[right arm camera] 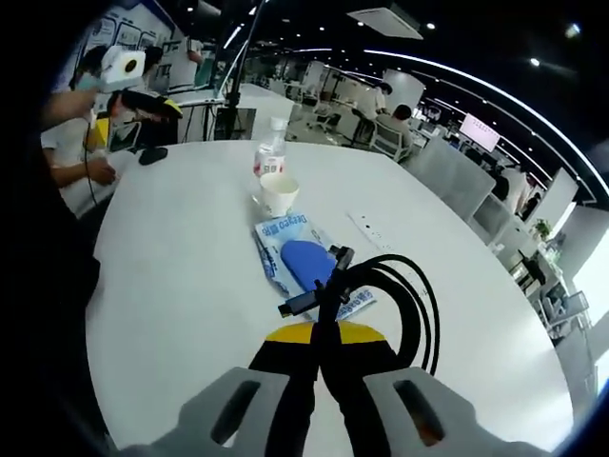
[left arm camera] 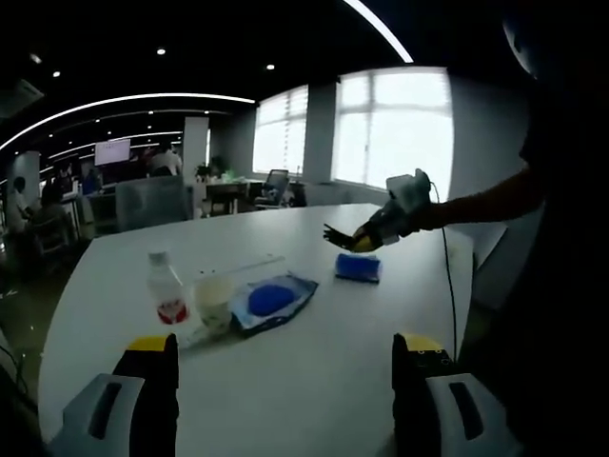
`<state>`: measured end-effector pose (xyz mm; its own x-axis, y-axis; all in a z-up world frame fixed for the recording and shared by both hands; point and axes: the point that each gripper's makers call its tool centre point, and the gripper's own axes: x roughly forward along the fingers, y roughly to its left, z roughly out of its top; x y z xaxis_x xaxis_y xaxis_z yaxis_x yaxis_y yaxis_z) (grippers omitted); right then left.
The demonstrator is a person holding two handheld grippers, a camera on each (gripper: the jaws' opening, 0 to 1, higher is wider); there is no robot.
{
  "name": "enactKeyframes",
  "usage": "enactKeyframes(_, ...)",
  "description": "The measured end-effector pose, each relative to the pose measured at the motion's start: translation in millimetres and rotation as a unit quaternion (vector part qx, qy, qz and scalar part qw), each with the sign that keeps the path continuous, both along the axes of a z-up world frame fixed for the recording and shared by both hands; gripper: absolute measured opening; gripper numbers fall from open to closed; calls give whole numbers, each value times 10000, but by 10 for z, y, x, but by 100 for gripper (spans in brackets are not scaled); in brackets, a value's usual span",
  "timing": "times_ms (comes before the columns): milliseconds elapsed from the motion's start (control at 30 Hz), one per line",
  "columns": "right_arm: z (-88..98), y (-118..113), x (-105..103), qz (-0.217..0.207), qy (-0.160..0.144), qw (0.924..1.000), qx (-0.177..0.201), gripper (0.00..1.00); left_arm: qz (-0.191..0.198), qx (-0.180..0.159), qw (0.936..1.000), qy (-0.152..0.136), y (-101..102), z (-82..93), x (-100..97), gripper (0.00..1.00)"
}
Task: Arrange the tabletop items into an orderly group along one side of the table until the central work area is clear of visible clutter.
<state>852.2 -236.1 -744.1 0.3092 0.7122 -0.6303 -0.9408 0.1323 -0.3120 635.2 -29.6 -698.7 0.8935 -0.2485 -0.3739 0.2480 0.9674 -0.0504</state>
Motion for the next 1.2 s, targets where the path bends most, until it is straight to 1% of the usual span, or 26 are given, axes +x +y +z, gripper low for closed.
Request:
enactKeyframes(267,-131,-111,-198,66,54,9998,-190,1,-82,19,10000,9,-9,-24,94,92)
enactKeyframes(467,-281,-188,-343,145,162,9991,-351,2,-104,11,9999,33,-13,-52,152,91)
enactKeyframes(500,-333,-211,-377,183,182,9987,-434,2,-108,10,9999,36,-16,-59,167,91)
enactKeyframes(700,-458,-254,-472,281,288,9972,-633,2,-113,50,9999,121,-22,-130,235,91)
enactKeyframes(733,-494,-264,-501,299,346,9966,-688,2,-107,52,9998,148,-32,-138,246,90)
enactKeyframes(867,-635,-317,-585,395,424,9940,-931,2,-97,67,9997,214,-26,-189,258,90)
enactKeyframes(967,-704,-341,-652,460,474,9925,-1025,2,-71,76,9996,259,-22,-210,257,89)
enactKeyframes(1033,-755,-363,-695,561,432,9909,-1145,2,-70,73,9995,292,-28,-222,255,89)
enactKeyframes(1200,-875,-391,-752,584,500,9892,-1245,2,-99,91,9993,340,-31,-257,258,88)
